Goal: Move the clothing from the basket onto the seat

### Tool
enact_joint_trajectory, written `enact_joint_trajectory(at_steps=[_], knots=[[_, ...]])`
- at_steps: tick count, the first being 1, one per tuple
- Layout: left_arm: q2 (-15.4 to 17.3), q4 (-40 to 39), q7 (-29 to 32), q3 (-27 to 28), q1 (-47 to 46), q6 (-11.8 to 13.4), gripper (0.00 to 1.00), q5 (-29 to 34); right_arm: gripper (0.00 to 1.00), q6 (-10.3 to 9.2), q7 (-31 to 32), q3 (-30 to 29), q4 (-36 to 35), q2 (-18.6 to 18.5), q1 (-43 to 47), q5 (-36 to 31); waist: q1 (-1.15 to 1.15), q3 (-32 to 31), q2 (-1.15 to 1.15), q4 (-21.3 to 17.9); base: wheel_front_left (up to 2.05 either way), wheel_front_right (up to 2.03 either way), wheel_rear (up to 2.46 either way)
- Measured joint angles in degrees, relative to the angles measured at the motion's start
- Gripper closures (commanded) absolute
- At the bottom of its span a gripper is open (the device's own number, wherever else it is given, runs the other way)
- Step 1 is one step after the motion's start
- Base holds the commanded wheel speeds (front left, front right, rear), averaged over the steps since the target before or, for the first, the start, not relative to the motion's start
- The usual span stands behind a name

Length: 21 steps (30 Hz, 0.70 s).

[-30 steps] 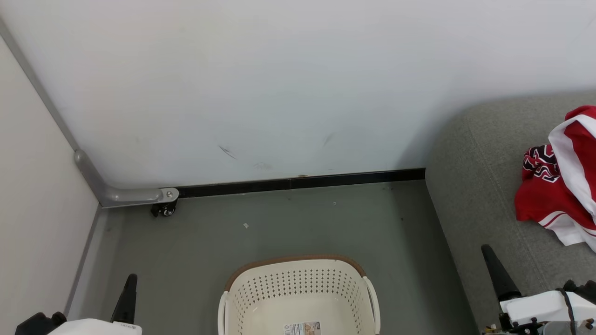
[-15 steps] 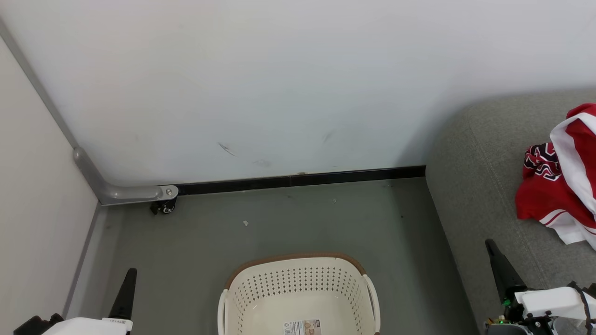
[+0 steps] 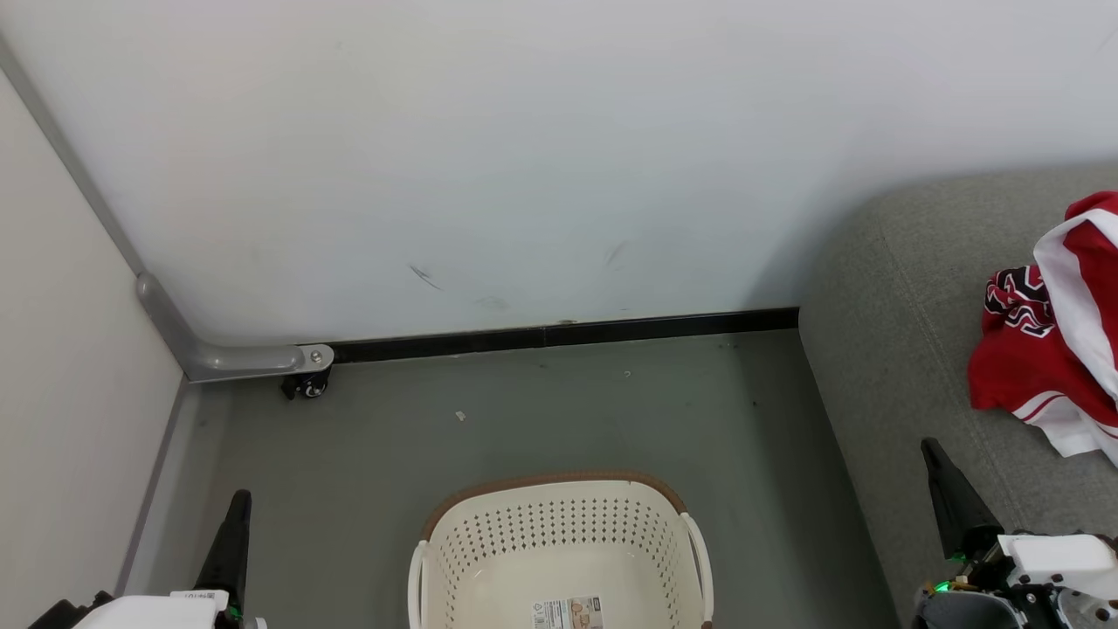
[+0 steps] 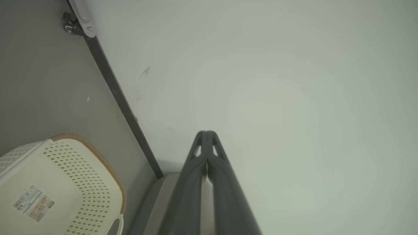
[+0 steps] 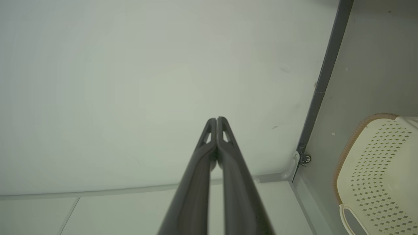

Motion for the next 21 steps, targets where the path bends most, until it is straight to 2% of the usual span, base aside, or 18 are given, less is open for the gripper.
enact_joint_trajectory(at_steps=[21], knots=[[-0.42,0.76,0.03,0.31,-0.93,-0.51,1.00,-0.97,1.00,0.00,0.44,-0.20,0.16,-0.04,-0.08,1.52,-0.01,0.01,0.00,0.00,0.00,0.00,0.00]])
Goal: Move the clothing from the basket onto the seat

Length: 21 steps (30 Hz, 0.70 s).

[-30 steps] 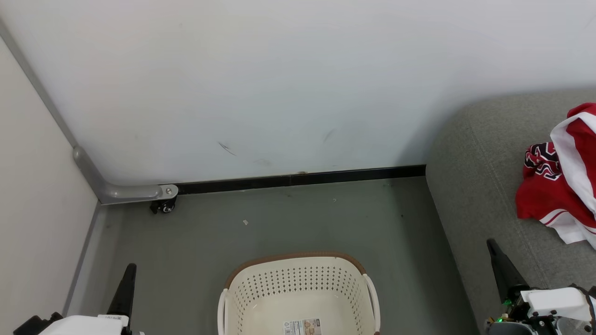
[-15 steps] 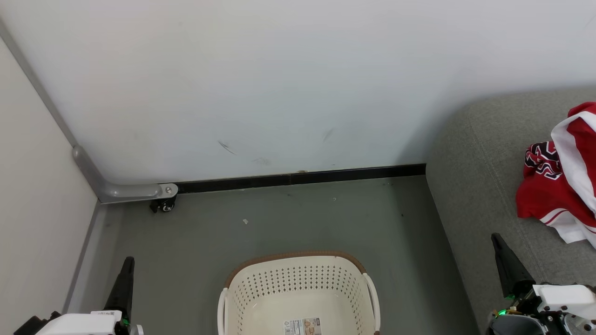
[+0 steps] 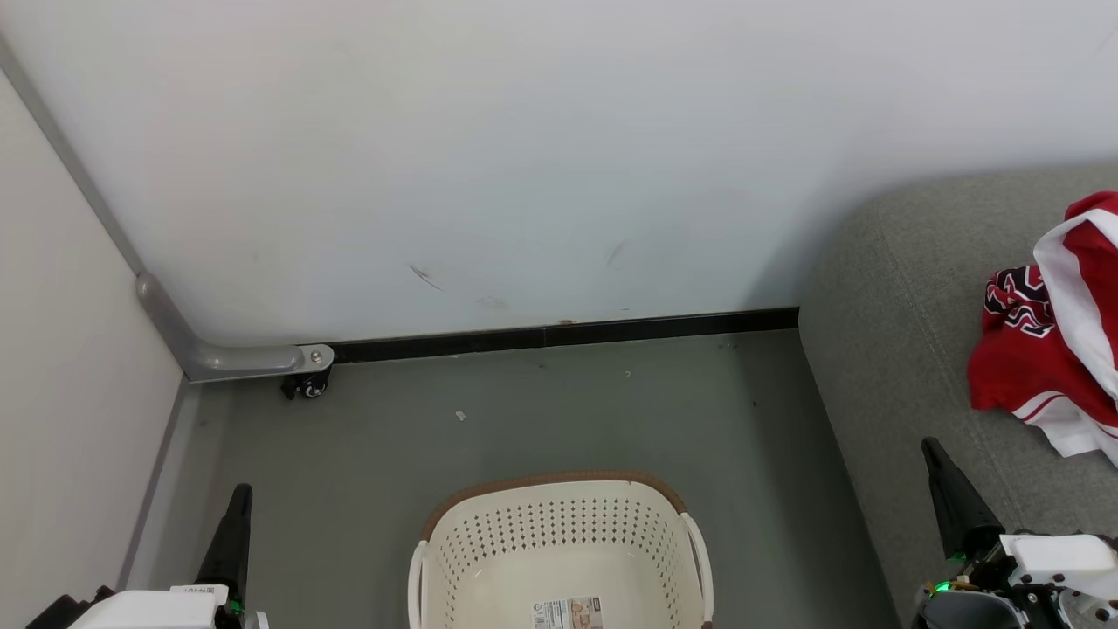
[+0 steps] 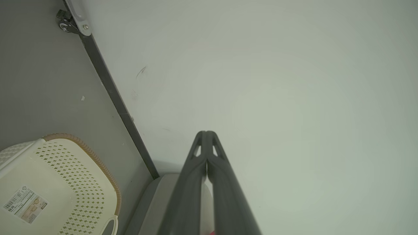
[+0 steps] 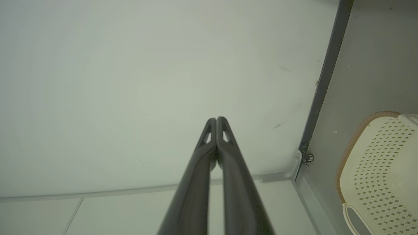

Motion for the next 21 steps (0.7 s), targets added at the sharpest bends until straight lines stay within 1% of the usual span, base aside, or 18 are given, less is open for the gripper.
enact_joint_trajectory(at_steps=[21], knots=[[-0.01,0.40,0.40,0.09,-0.10,-0.05,1.00,0.00,1.00,0.00,0.01,-0.12,0.08,0.01,-0.06,0.00,-0.01,0.00,0.00,0.01,0.00,0.00,0.00]])
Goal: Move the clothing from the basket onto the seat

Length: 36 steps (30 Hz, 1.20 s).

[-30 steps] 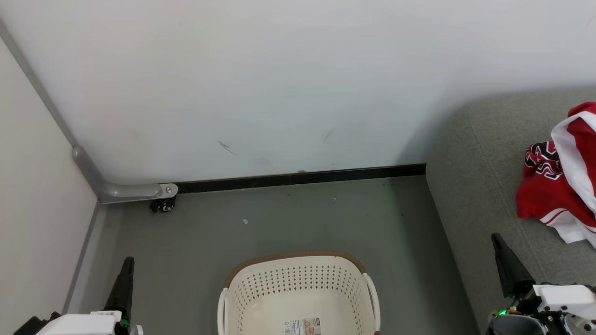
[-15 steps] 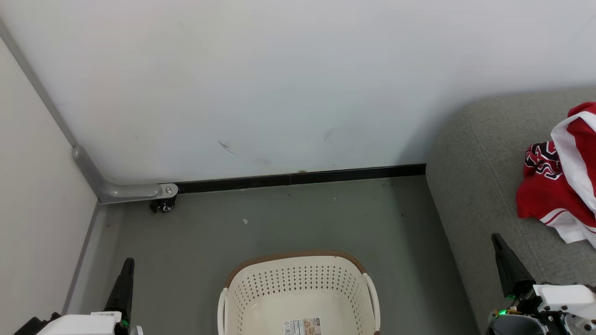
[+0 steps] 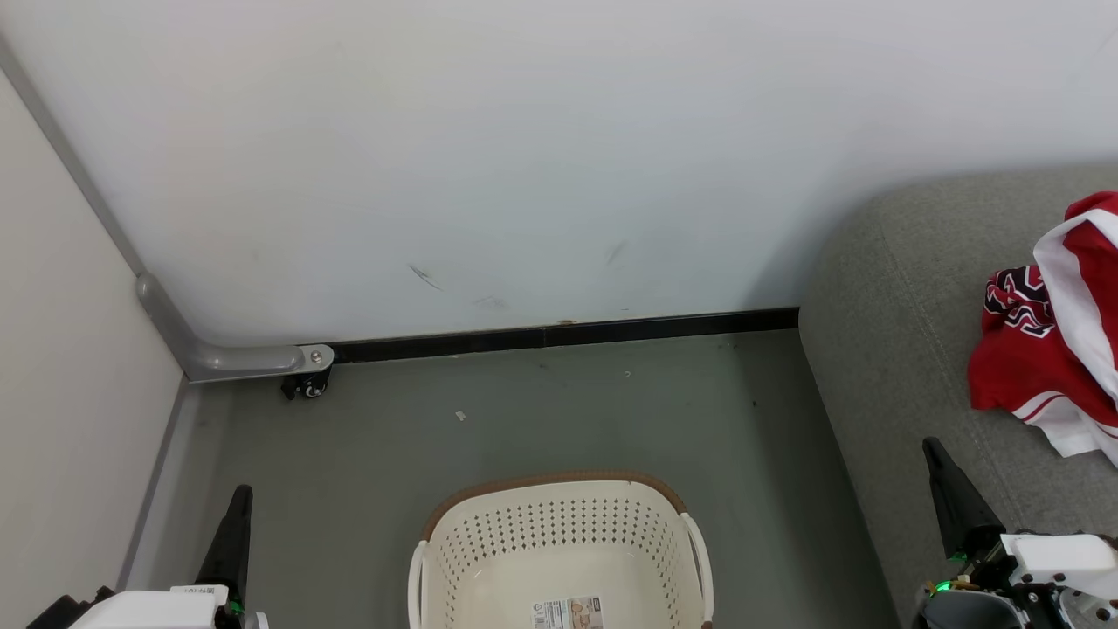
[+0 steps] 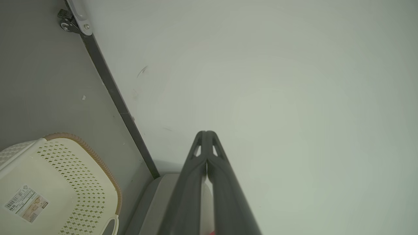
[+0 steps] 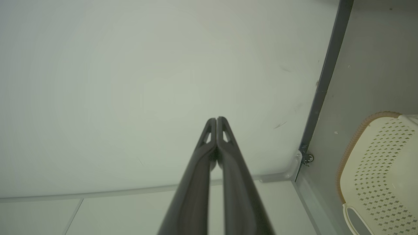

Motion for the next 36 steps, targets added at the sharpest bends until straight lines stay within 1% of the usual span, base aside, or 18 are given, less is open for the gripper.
enact_joint_trajectory(at_steps=[36], knots=[[-0.01,0.26,0.00,0.10,-0.05,-0.19,1.00,0.00,1.00,0.00,0.01,-0.21,0.05,0.01,-0.20,-0.01,-0.01,-0.01,0.00,0.00,0.00,0.00,0.00]])
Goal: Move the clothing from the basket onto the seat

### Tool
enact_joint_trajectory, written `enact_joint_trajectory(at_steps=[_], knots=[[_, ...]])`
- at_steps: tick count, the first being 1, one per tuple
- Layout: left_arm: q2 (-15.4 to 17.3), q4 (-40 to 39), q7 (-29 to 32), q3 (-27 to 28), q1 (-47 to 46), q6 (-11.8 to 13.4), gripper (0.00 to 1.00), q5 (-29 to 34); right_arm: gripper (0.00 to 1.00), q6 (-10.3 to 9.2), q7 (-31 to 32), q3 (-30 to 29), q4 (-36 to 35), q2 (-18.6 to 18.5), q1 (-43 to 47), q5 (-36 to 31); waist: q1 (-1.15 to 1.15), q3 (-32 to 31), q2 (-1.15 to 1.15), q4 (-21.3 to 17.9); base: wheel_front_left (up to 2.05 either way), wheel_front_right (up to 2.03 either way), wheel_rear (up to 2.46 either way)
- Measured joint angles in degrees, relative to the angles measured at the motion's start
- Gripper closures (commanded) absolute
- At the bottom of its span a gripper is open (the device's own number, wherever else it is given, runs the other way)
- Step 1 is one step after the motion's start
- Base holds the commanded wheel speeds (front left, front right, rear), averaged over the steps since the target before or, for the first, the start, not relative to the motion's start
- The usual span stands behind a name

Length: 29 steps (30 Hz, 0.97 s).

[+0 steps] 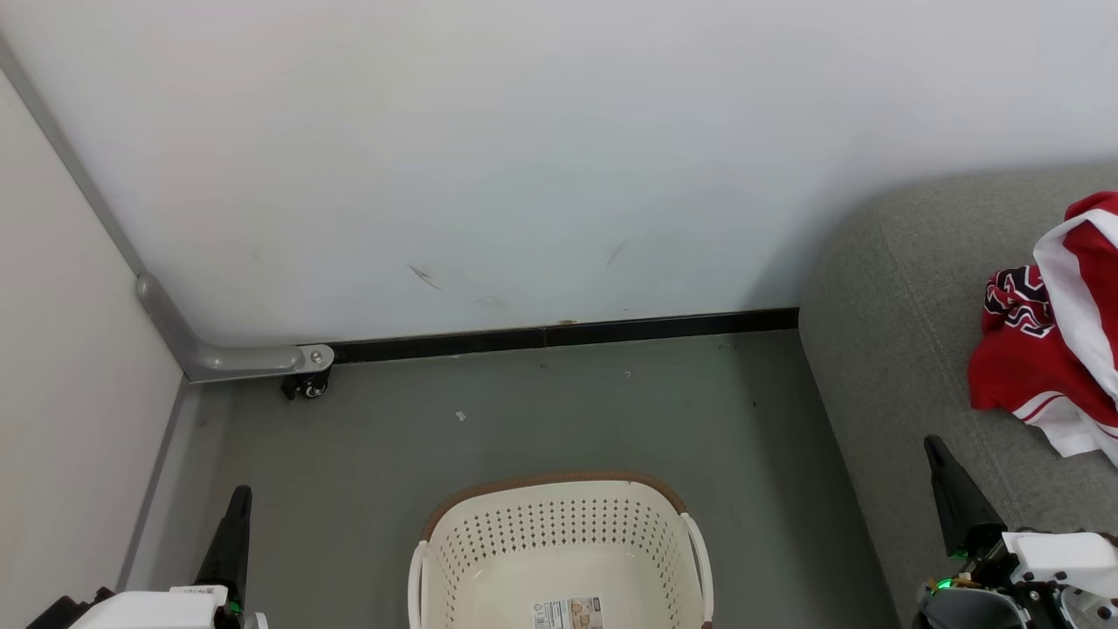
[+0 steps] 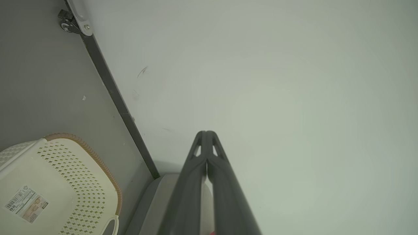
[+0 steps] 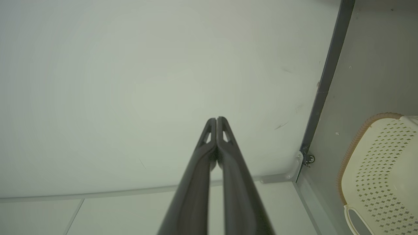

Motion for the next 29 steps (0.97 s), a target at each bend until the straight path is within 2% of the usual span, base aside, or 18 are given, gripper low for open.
enact_joint_trajectory(at_steps=[29], knots=[[-0.02,0.10,0.00,0.09,-0.21,-0.07,1.00,0.00,1.00,0.00,0.10,-0.12,0.02,0.02,-0.01,-0.01,0.00,0.00,0.00,0.00,0.00,0.00,0.00]])
